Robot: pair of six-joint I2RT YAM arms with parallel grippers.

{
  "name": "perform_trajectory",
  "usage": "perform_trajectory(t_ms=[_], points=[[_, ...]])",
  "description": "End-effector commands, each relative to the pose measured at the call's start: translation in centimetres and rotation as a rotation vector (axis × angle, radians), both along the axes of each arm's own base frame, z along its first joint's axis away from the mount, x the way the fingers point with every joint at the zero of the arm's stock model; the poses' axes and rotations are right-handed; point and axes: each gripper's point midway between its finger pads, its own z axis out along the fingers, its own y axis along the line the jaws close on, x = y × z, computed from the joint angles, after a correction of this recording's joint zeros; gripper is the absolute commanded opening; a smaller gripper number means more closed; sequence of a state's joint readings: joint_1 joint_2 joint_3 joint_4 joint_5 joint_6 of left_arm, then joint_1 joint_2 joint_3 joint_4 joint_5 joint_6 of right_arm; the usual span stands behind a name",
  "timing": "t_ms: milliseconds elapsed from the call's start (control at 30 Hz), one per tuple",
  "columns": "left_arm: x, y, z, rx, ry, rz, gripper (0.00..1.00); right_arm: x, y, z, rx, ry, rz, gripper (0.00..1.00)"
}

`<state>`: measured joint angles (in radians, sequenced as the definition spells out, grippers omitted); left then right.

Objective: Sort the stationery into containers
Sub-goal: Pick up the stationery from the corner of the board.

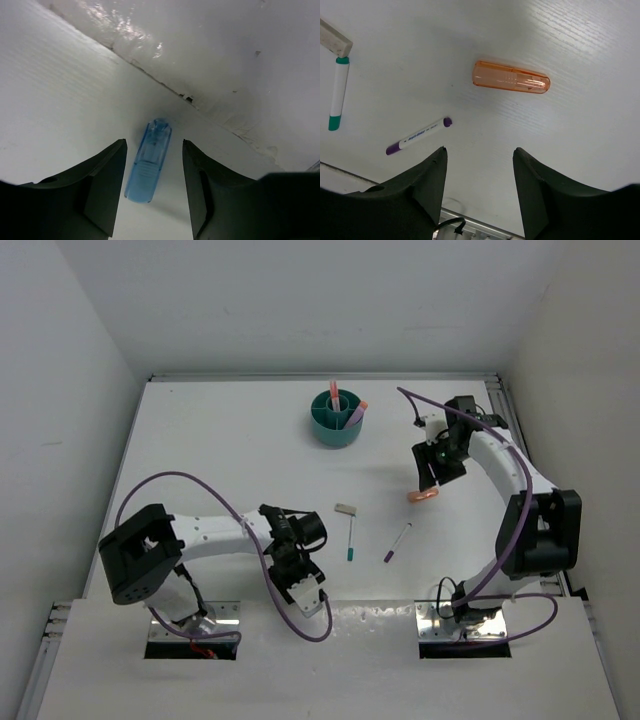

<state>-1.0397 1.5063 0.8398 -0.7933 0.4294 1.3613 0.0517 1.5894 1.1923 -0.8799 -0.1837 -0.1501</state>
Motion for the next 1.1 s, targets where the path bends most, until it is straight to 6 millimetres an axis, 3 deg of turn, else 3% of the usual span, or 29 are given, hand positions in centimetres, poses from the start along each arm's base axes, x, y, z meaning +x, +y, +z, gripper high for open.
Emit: perform_trajectory(t_ms=[0, 367, 533, 600, 733, 800, 833, 867, 900, 933, 967, 1000, 1033, 1067], points=[[-0.2, 0.4, -1.1, 0.028, -0.039, -0.061, 0.54, 1.1, -0.1, 1.1, 0.01, -0.025, -0.012, 0.55], [1.3, 0.4, -3.0, 0.027, -0.154, -0.057, 0.51, 0.8, -0.1, 1.1, 0.015, -0.021, -0.012, 0.55], [2.0, -0.3, -2.5, -0.018, -0.162, -0.03, 0.33, 0.9, -0.2, 1.0, 0.015, -0.026, -0.011, 0.55], [3.1, -0.9, -1.8, -0.064, -0.165, 0.017, 0.24, 0.8, -0.2, 0.8, 0.018, -0.026, -0.013, 0.55], [5.3, -2.7, -0.4, -0.137, -0.129, 0.145, 0.17, 0.9, -0.3, 0.7, 0.022, -0.023, -0.019, 0.55], [8.4, -4.5, 1.7, -0.221, -0.089, 0.274, 0.1, 1.0, -0.5, 0.8, 0.028, -0.024, -0.027, 0.55], [11.6, -5.9, 4.3, -0.302, -0.065, 0.383, 0.09, 1.0, -0.5, 0.9, 0.041, -0.024, -0.029, 0.55], [13.5, -6.6, 5.8, -0.35, -0.05, 0.452, 0.08, 1.0, -0.6, 0.8, 0.047, -0.021, -0.035, 0.55], [17.1, -6.7, 6.9, -0.414, -0.039, 0.562, 0.06, 1.2, -0.5, 0.9, 0.052, -0.023, -0.038, 0.55], [21.5, -8.0, 10.4, -0.546, 0.013, 0.701, 0.04, 1.5, -1.2, 1.0, 0.065, -0.022, -0.074, 0.55], [22.6, -9.7, 12.4, -0.619, 0.046, 0.731, 0.04, 1.5, -1.3, 0.8, 0.069, -0.013, -0.079, 0.55], [25.7, -8.9, 14.3, -0.694, 0.068, 0.825, 0.04, 1.9, -1.4, 1.1, 0.078, -0.02, -0.087, 0.55], [28.2, -10.1, 18.4, -0.843, 0.116, 0.892, 0.04, 2.0, -1.5, 1.2, 0.093, -0.015, -0.101, 0.55], [30.1, -10.0, 20.4, -0.924, 0.116, 0.925, 0.03, 2.0, -1.6, 1.3, 0.1, -0.011, -0.111, 0.55]])
